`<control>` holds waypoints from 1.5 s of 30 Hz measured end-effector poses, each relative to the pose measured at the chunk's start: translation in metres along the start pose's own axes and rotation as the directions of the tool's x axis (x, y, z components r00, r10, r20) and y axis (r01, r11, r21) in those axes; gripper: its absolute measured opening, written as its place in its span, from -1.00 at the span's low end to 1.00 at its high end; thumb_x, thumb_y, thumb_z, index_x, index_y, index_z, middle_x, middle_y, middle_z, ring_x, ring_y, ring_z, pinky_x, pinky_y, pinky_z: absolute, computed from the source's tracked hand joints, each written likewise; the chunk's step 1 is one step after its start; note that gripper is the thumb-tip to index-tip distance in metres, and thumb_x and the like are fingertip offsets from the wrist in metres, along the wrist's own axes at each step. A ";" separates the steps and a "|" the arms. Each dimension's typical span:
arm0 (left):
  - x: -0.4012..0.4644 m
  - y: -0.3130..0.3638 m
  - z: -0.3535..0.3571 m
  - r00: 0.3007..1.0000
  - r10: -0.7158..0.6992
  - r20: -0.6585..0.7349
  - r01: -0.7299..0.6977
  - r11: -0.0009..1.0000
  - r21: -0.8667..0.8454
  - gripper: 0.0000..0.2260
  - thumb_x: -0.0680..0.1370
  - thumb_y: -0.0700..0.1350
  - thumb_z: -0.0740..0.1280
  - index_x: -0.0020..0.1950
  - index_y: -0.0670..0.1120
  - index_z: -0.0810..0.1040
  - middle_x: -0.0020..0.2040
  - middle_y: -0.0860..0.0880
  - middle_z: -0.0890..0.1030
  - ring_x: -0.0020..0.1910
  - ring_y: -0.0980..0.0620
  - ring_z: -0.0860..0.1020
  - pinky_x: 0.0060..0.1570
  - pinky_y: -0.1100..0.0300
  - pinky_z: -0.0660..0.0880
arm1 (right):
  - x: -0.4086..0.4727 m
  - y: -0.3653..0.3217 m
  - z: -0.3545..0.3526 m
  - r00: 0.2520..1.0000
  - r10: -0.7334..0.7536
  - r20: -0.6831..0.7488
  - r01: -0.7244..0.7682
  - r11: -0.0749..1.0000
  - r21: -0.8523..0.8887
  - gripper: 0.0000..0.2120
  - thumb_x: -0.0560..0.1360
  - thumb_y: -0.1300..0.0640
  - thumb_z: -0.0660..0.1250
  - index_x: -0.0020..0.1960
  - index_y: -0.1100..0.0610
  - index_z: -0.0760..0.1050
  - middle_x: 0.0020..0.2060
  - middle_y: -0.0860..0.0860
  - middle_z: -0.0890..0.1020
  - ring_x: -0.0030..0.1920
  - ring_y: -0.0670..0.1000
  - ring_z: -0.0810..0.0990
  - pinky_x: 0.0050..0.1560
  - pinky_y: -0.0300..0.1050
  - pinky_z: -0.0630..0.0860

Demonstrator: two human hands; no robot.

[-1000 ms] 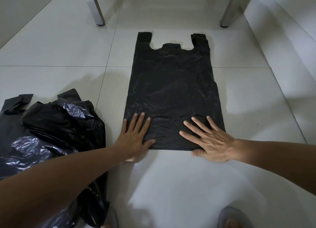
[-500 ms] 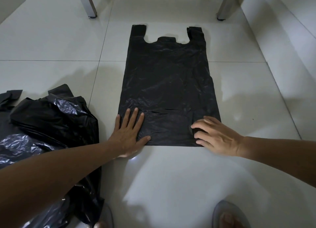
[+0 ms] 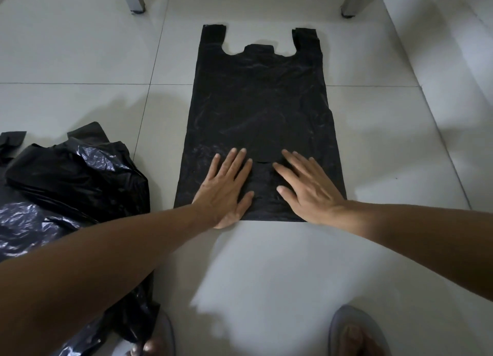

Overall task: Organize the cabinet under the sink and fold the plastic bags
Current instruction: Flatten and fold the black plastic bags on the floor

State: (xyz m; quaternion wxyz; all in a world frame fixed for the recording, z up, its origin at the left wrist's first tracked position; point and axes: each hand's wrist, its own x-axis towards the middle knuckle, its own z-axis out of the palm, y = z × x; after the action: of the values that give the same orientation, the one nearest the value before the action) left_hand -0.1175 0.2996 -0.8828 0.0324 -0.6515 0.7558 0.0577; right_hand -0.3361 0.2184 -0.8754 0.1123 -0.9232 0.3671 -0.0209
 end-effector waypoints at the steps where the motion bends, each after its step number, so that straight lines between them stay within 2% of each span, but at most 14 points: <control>1: 0.004 0.003 0.003 1.000 0.011 0.017 -0.011 1.000 0.010 -0.35 0.58 0.21 -0.19 0.60 -0.10 -0.10 0.59 -0.12 -0.18 0.56 -0.09 -0.23 0.52 -0.13 -0.17 | 0.006 -0.005 0.004 0.997 0.051 0.049 -0.051 0.999 -0.017 -0.40 0.57 -0.19 -0.04 0.53 0.04 0.27 0.55 0.16 0.19 0.52 0.24 0.18 0.46 0.31 0.16; 4: 0.010 0.003 0.013 0.998 -0.022 0.059 0.021 1.000 0.010 -0.34 0.56 0.25 -0.28 0.59 -0.05 -0.17 0.59 -0.10 -0.21 0.56 -0.07 -0.25 0.51 -0.14 -0.19 | 0.014 -0.007 0.019 0.981 0.152 0.117 -0.142 0.986 -0.089 -0.34 0.55 -0.30 -0.17 0.59 -0.10 0.03 0.59 0.10 0.02 0.57 0.22 -0.03 0.51 0.32 -0.03; 8: 0.012 -0.007 0.021 0.998 -0.056 0.028 0.056 0.998 0.011 -0.32 0.55 0.34 -0.21 0.60 0.04 -0.11 0.60 -0.07 -0.13 0.57 -0.10 -0.17 0.49 -0.20 -0.13 | 0.011 -0.001 0.030 0.982 0.162 0.097 -0.146 0.977 -0.155 -0.35 0.57 -0.32 -0.12 0.59 -0.07 0.06 0.58 0.10 0.09 0.57 0.21 0.04 0.49 0.36 -0.02; 15: 0.005 -0.022 0.027 0.985 -0.164 -0.048 0.163 0.986 -0.034 -0.29 0.53 0.40 -0.11 0.59 0.06 0.08 0.60 -0.08 0.03 0.56 -0.20 -0.02 0.47 -0.27 -0.05 | 0.005 0.012 0.032 0.967 0.249 0.051 -0.239 0.960 -0.148 -0.32 0.56 -0.36 -0.14 0.60 -0.10 -0.05 0.60 0.05 -0.01 0.58 0.16 -0.04 0.51 0.33 -0.10; 20: -0.007 -0.036 0.030 0.967 -0.242 -0.077 0.239 0.970 -0.050 -0.30 0.55 0.37 -0.05 0.60 0.02 0.06 0.60 -0.09 0.03 0.57 -0.20 -0.05 0.48 -0.24 -0.06 | -0.009 0.043 0.024 0.931 0.361 0.053 -0.347 0.921 -0.175 -0.30 0.53 -0.38 -0.22 0.60 -0.11 -0.10 0.60 0.02 -0.07 0.59 0.13 -0.09 0.51 0.32 -0.08; 26: -0.004 -0.034 0.021 0.948 -0.307 -0.082 0.300 0.950 -0.089 -0.30 0.56 0.35 -0.10 0.59 -0.03 0.09 0.59 -0.14 0.04 0.57 -0.19 -0.05 0.48 -0.24 -0.07 | -0.008 0.042 0.014 0.928 0.370 0.046 -0.358 0.918 -0.169 -0.29 0.55 -0.31 -0.21 0.60 -0.01 0.01 0.60 0.09 0.00 0.58 0.21 -0.05 0.47 0.40 -0.01; 28: 0.004 -0.033 0.013 0.954 -0.285 -0.089 0.280 0.958 -0.066 -0.32 0.57 0.31 -0.12 0.59 -0.04 0.05 0.60 -0.15 -0.03 0.57 -0.16 -0.11 0.49 -0.21 -0.13 | 0.003 0.031 0.009 0.941 0.338 0.003 -0.334 0.931 -0.146 -0.32 0.56 -0.27 -0.15 0.59 0.02 0.08 0.59 0.11 0.04 0.57 0.23 -0.03 0.46 0.40 -0.01; 30: 0.016 -0.033 0.006 0.979 -0.190 -0.077 0.189 0.982 -0.021 -0.34 0.58 0.27 -0.15 0.59 -0.04 -0.01 0.60 -0.14 -0.09 0.57 -0.13 -0.15 0.50 -0.20 -0.14 | 0.020 0.019 0.006 0.952 0.307 -0.010 -0.306 0.945 -0.115 -0.35 0.56 -0.25 -0.14 0.59 0.00 0.08 0.59 0.10 0.03 0.58 0.23 -0.03 0.48 0.38 -0.03; 34: 0.048 -0.039 0.006 1.000 0.008 0.026 -0.009 0.998 0.058 -0.35 0.56 0.25 -0.27 0.60 0.00 -0.16 0.59 -0.10 -0.20 0.56 -0.07 -0.23 0.51 -0.15 -0.20 | 0.059 0.005 0.013 0.943 0.327 0.052 -0.321 0.941 -0.104 -0.40 0.60 -0.26 -0.15 0.59 -0.10 -0.10 0.60 0.06 -0.12 0.58 0.20 -0.17 0.50 0.35 -0.16; 36: 0.059 -0.047 0.007 0.998 0.027 0.064 -0.030 0.998 0.061 -0.36 0.54 0.28 -0.30 0.58 0.06 -0.22 0.59 -0.07 -0.22 0.56 -0.06 -0.25 0.50 -0.15 -0.22 | 0.069 0.008 0.021 0.935 0.346 0.084 -0.335 0.935 -0.117 -0.38 0.59 -0.31 -0.18 0.59 -0.15 -0.16 0.60 0.04 -0.16 0.58 0.19 -0.21 0.50 0.35 -0.19; 40: 0.061 -0.065 0.012 0.992 -0.119 0.032 0.118 0.992 0.042 -0.33 0.52 0.38 -0.27 0.58 0.13 -0.21 0.60 -0.02 -0.19 0.56 -0.07 -0.23 0.50 -0.16 -0.19 | 0.067 0.024 0.026 0.921 0.384 0.064 -0.371 0.916 -0.149 -0.30 0.51 -0.42 -0.31 0.58 -0.17 -0.23 0.60 0.02 -0.17 0.58 0.15 -0.21 0.50 0.32 -0.22; 45: 0.052 -0.072 0.016 0.959 -0.283 -0.021 0.282 0.959 -0.022 -0.25 0.51 0.42 -0.23 0.60 0.06 -0.14 0.60 -0.05 -0.14 0.57 -0.13 -0.19 0.51 -0.16 -0.16 | 0.063 0.051 0.020 0.873 0.485 0.040 -0.478 0.870 -0.121 -0.28 0.50 -0.44 -0.34 0.58 -0.18 -0.24 0.60 0.00 -0.19 0.58 0.13 -0.23 0.50 0.31 -0.21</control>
State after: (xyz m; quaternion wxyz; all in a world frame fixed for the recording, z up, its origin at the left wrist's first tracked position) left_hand -0.0542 0.2399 -0.9080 0.0252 -0.7535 0.6549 0.0518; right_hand -0.3217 0.1432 -0.9087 0.0767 -0.8074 0.5820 0.0596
